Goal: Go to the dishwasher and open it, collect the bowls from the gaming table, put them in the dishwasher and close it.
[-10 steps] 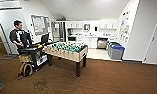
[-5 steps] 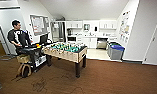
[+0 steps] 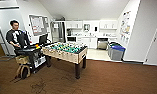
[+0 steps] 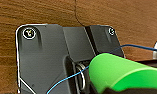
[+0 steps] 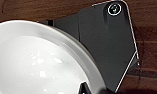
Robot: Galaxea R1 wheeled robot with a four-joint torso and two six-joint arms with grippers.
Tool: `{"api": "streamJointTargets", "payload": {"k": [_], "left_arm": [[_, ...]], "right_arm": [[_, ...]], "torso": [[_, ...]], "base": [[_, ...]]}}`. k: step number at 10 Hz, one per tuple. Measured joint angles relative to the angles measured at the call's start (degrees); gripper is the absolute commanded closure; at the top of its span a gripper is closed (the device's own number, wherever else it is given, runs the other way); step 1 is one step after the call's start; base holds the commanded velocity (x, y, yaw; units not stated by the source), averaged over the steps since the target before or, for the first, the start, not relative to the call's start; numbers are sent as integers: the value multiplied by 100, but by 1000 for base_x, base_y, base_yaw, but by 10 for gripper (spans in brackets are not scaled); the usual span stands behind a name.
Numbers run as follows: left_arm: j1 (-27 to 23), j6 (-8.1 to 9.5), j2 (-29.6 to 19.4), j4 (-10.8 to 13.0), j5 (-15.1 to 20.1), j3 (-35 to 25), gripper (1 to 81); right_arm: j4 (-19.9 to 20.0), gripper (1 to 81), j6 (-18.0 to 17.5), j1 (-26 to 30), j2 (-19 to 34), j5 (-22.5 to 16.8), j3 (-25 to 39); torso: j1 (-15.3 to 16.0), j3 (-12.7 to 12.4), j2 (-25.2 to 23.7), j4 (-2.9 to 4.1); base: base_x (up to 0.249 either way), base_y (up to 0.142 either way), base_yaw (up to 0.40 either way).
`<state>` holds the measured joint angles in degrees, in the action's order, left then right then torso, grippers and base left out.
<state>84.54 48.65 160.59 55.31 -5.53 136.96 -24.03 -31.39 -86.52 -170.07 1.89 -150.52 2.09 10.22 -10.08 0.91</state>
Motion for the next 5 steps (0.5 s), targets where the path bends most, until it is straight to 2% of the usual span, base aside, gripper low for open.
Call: {"api": "streamJointTargets", "payload": {"k": [5], "left_arm": [[-10,0,-4,0,-5,0,811]], "right_arm": [[0,811,6,5,0,0,0]], "torso": [[2,0,0,0]], "base": [[116,0,0]]}}
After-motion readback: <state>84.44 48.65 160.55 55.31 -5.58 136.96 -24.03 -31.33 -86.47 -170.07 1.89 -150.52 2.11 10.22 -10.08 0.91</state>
